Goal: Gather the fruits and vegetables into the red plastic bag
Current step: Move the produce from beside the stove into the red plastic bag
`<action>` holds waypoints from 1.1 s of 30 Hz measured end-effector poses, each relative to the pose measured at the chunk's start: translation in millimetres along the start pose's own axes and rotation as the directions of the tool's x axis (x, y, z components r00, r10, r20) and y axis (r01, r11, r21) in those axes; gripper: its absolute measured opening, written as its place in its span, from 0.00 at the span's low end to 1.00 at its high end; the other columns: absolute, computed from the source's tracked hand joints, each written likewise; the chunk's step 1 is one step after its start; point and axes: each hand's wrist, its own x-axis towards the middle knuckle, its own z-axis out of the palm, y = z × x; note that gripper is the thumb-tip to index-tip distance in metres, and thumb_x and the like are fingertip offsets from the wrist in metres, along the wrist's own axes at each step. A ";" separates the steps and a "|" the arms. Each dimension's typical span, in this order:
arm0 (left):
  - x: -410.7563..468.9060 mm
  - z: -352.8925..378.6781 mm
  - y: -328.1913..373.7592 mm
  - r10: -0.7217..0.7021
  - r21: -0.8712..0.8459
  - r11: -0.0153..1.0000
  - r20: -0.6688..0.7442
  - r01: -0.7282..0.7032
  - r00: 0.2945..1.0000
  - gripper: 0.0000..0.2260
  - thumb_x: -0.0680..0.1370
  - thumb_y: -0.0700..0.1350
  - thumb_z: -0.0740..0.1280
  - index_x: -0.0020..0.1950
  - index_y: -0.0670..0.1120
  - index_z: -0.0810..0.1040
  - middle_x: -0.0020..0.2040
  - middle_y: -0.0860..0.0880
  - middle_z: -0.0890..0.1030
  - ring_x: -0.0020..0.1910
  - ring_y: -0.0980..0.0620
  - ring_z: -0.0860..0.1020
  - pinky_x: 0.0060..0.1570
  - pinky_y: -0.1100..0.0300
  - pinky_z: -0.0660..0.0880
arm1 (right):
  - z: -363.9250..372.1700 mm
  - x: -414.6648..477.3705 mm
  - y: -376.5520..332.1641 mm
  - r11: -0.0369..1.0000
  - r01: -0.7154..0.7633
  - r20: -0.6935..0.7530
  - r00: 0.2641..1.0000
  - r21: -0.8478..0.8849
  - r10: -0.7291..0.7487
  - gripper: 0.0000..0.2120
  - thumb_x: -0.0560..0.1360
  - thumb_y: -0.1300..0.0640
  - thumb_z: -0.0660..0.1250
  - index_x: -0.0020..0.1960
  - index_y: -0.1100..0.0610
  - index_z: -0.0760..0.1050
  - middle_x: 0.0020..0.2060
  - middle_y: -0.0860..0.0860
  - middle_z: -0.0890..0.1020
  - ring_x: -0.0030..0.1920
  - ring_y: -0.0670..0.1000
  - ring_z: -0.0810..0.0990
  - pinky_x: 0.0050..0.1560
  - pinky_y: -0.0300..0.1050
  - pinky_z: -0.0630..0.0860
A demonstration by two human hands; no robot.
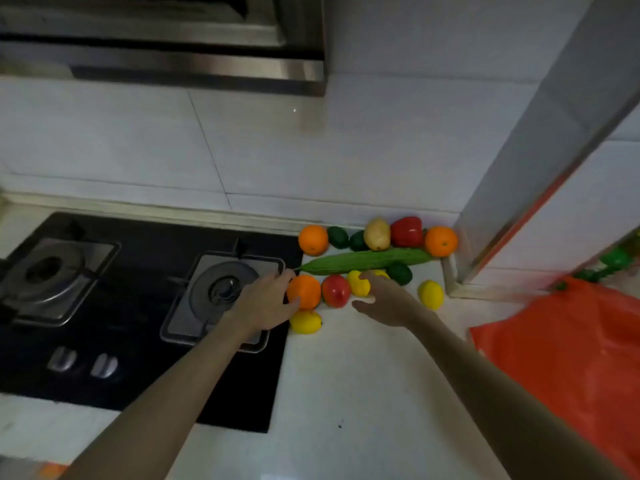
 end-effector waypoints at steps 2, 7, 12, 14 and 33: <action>13.1 7.9 0.3 -0.009 -0.013 1.000 -0.025 0.008 1.000 0.23 0.73 0.61 0.59 0.64 0.52 0.64 0.58 0.47 0.74 0.57 0.43 0.74 0.48 0.48 0.75 | 7.9 12.9 0.4 1.000 0.005 -0.012 1.000 -0.012 -0.005 0.33 0.73 0.46 0.68 0.72 0.57 0.60 0.64 0.58 0.73 0.64 0.58 0.72 0.57 0.51 0.72; 38.9 27.7 3.8 -0.036 -0.002 0.999 -0.062 0.036 0.997 0.25 0.74 0.57 0.64 0.69 0.52 0.62 0.61 0.44 0.71 0.59 0.40 0.72 0.47 0.51 0.72 | 28.4 41.4 0.3 1.000 0.014 0.000 1.000 0.019 -0.014 0.33 0.71 0.45 0.69 0.71 0.53 0.61 0.64 0.58 0.71 0.61 0.60 0.73 0.54 0.55 0.75; 59.5 40.4 -0.1 -0.012 0.091 0.996 -0.042 0.015 0.999 0.29 0.72 0.58 0.65 0.70 0.52 0.63 0.62 0.43 0.69 0.59 0.40 0.71 0.50 0.49 0.72 | 43.5 61.8 -3.8 0.997 0.041 -0.014 0.999 -0.059 -0.042 0.38 0.70 0.45 0.70 0.73 0.50 0.56 0.70 0.57 0.65 0.65 0.61 0.71 0.56 0.55 0.76; 63.6 44.9 -2.6 0.014 0.118 0.993 -0.003 -0.014 1.000 0.28 0.70 0.58 0.67 0.68 0.51 0.65 0.62 0.43 0.70 0.59 0.40 0.71 0.54 0.46 0.72 | 49.6 67.9 -3.9 0.994 0.036 -0.010 0.999 -0.101 -0.037 0.38 0.69 0.45 0.71 0.73 0.49 0.55 0.69 0.56 0.65 0.64 0.62 0.71 0.55 0.57 0.77; 28.1 13.0 25.1 0.128 -0.045 0.990 -0.091 -0.132 0.988 0.29 0.71 0.53 0.70 0.69 0.50 0.65 0.66 0.46 0.68 0.63 0.43 0.68 0.55 0.48 0.72 | 17.8 -14.8 -16.1 0.997 -0.043 -0.285 0.956 0.068 0.061 0.33 0.70 0.45 0.70 0.70 0.50 0.62 0.63 0.54 0.71 0.58 0.59 0.75 0.49 0.57 0.78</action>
